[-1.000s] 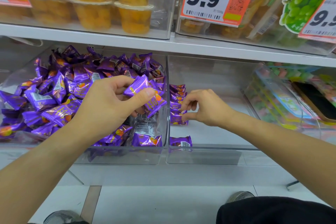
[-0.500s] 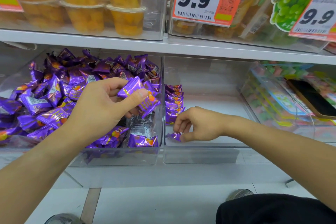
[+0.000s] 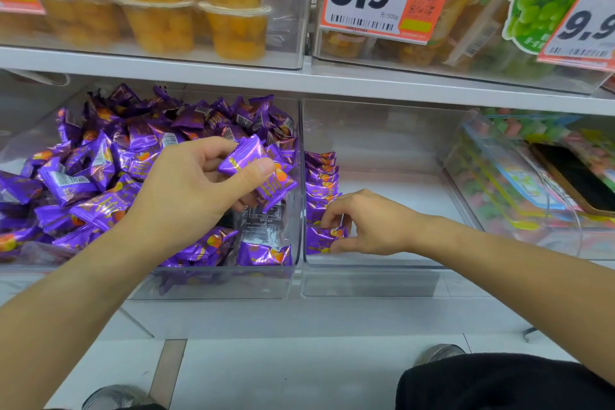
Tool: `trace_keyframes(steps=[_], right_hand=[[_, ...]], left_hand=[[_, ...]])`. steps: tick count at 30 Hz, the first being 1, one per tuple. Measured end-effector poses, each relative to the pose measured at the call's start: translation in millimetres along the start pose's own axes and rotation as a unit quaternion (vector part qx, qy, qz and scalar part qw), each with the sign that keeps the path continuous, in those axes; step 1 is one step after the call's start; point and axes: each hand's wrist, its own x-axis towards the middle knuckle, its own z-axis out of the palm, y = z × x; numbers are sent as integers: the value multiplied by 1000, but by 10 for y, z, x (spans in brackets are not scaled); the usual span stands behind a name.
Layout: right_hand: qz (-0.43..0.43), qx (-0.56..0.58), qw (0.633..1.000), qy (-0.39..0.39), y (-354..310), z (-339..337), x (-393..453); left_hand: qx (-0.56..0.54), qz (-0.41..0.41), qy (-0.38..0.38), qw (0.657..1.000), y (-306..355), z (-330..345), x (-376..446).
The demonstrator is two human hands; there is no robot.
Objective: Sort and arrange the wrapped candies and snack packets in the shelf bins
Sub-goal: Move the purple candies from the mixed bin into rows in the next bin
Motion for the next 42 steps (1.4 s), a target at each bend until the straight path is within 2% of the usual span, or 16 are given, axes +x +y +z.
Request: trace_keyframes(steps=[5,17,37,42], right_hand=[[17,-15,998,56,4,29,82],[46,-62,992,100,61,39,128],[38,-52,995,76,17,16,116],[62,-60,992,93,-1,24,144]], left_hand=[[-5,0,-2,1000,0,7,5],[2,0,-5,1000,9,11,1],[-9,-6,-6,1000,44,16,-16],[-12,-8,-3,1000,40,7,-18]])
